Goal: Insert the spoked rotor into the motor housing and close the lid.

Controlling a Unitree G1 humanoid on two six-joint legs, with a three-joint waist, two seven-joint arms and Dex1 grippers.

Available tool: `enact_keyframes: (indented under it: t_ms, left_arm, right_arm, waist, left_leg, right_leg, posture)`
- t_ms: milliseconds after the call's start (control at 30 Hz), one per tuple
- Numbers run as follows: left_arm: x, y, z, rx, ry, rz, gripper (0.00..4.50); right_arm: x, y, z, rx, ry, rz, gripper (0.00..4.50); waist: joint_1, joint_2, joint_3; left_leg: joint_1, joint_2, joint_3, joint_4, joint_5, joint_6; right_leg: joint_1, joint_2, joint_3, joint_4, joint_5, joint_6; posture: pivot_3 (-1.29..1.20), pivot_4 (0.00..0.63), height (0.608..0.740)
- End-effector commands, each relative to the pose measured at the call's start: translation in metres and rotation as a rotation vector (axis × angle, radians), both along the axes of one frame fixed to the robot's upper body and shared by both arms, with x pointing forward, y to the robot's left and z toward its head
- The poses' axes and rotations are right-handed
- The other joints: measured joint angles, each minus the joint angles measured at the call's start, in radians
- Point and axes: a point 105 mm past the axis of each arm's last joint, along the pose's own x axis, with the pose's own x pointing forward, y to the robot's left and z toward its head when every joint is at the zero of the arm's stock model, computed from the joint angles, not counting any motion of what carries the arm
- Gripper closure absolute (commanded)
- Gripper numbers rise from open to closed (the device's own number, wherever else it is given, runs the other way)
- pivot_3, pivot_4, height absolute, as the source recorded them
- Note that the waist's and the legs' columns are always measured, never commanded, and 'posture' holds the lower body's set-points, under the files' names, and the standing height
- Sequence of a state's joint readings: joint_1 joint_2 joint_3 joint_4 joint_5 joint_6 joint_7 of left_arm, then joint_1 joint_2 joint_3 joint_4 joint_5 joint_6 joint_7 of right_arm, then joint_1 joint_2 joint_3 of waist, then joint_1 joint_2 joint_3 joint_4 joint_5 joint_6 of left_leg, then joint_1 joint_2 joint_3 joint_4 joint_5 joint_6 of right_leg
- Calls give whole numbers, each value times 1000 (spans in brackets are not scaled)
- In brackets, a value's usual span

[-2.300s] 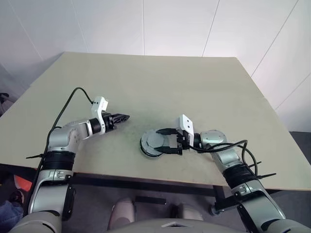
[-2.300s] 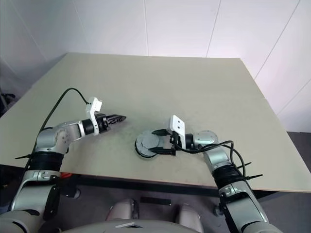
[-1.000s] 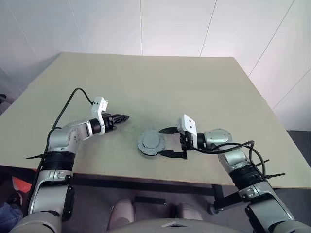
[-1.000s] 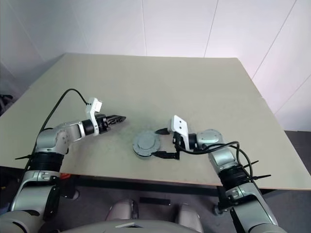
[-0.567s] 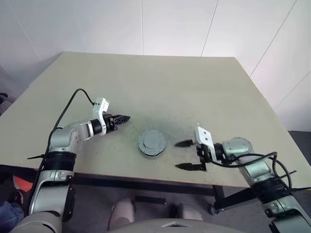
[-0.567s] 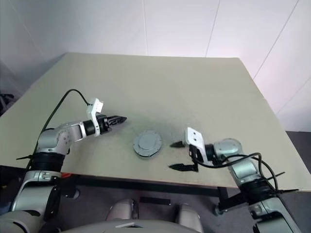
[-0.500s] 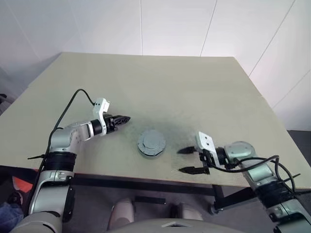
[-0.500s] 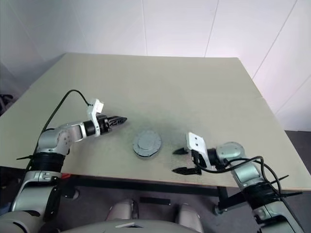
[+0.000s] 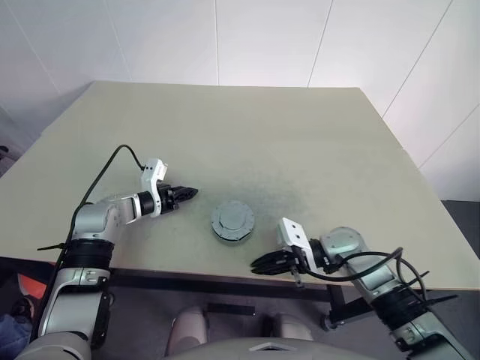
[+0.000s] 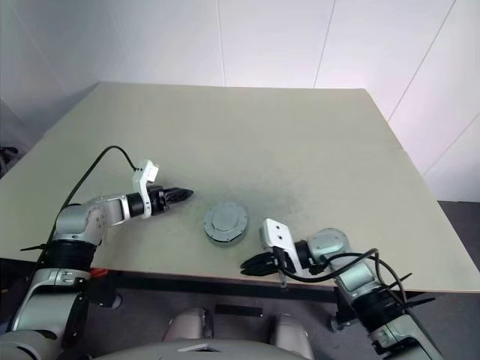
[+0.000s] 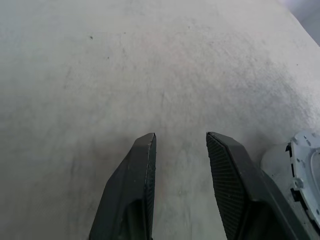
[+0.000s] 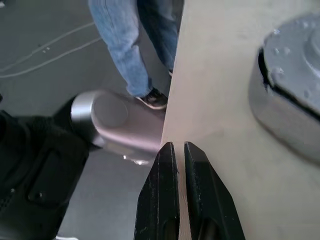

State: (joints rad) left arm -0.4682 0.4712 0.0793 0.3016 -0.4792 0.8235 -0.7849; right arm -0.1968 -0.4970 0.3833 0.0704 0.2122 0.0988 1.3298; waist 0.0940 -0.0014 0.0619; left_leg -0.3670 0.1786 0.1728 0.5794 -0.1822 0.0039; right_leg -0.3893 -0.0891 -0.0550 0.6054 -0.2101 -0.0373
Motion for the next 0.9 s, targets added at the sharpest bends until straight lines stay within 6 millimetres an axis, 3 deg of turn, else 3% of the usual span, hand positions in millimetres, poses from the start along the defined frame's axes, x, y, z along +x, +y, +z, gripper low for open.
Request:
enact_keyframes:
  t_ms: [33,200,433,900]
  left_arm:
    - [3,3,15,12,-52,-2,2763]
    - [3,6,15,15,-56,13,2763]
    - [4,13,16,16,-66,41,2763]
    - [6,12,16,18,-69,42,2763]
  right_arm:
    - [15,12,8,40,-17,-22,4214]
    - [39,20,10,73,4,-120,4214]
    - [55,26,8,82,-15,-172,4214]
    - [108,37,8,126,-48,-468,4214]
  waist:
    - [0,0,0]
    - [0,0,0]
    - [-3,-1,0]
    - [-26,-2,2]
  left_leg:
    - [0,0,0,0,0,0]
    - [0,0,0,0,0,0]
    - [1,0,0,0,1,-2]
    - [7,3,-1,0,3,-6]
  right_leg:
    - [0,0,0,0,0,0]
    - [1,0,0,0,1,-2]
    - [1,0,0,0,1,-2]
    - [1,3,0,-1,-3,5]
  posture:
    - [0,0,740]
    - [0,0,740]
    - [0,0,740]
    - [0,0,740]
